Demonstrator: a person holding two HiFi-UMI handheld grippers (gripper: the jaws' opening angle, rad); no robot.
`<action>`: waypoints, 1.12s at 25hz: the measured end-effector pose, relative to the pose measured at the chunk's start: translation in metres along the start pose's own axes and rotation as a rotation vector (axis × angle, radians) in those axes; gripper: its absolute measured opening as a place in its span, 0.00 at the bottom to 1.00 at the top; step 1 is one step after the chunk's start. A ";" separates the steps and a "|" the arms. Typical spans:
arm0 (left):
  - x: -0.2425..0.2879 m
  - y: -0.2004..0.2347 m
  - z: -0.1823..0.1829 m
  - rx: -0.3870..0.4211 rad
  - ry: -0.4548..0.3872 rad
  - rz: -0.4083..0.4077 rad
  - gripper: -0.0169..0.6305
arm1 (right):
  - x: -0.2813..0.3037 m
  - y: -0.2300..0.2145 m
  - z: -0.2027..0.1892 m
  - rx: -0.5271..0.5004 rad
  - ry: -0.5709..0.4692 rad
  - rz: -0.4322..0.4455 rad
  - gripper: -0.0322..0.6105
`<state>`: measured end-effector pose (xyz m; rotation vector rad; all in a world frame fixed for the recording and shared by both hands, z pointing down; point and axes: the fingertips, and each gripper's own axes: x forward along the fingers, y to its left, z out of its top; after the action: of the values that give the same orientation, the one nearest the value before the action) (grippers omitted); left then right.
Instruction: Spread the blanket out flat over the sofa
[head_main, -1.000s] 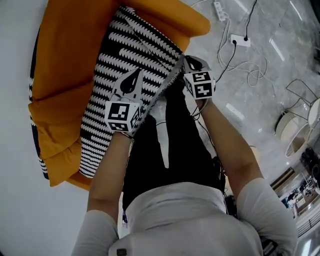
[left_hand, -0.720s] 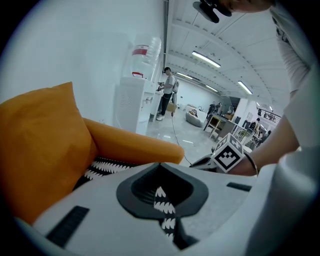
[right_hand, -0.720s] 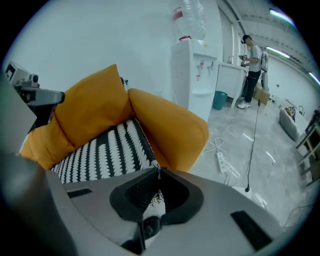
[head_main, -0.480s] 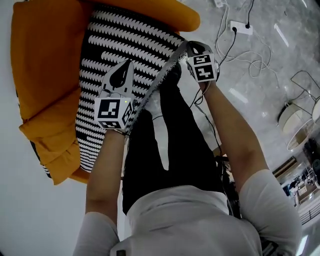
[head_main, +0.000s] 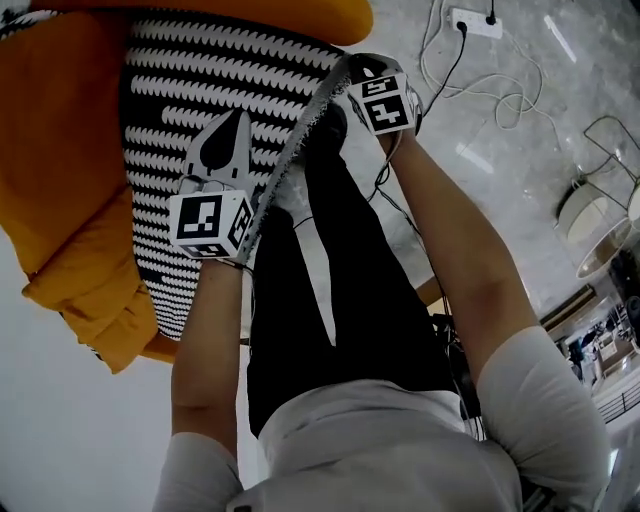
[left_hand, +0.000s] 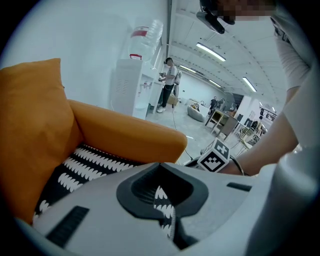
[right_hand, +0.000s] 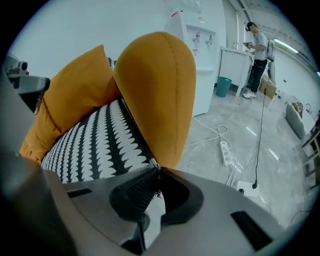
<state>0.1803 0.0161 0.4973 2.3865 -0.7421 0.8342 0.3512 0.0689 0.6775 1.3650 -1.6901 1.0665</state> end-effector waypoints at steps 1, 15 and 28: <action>0.005 -0.002 -0.003 0.004 0.006 -0.003 0.04 | 0.005 -0.003 -0.003 -0.005 0.008 0.001 0.10; 0.027 0.017 -0.023 -0.018 0.038 0.013 0.04 | 0.059 0.005 -0.010 -0.033 0.056 0.025 0.11; 0.017 0.029 -0.019 -0.030 0.016 0.023 0.04 | 0.070 0.015 -0.005 -0.017 0.060 0.017 0.11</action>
<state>0.1655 0.0008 0.5295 2.3463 -0.7714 0.8441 0.3233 0.0471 0.7403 1.2975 -1.6666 1.0900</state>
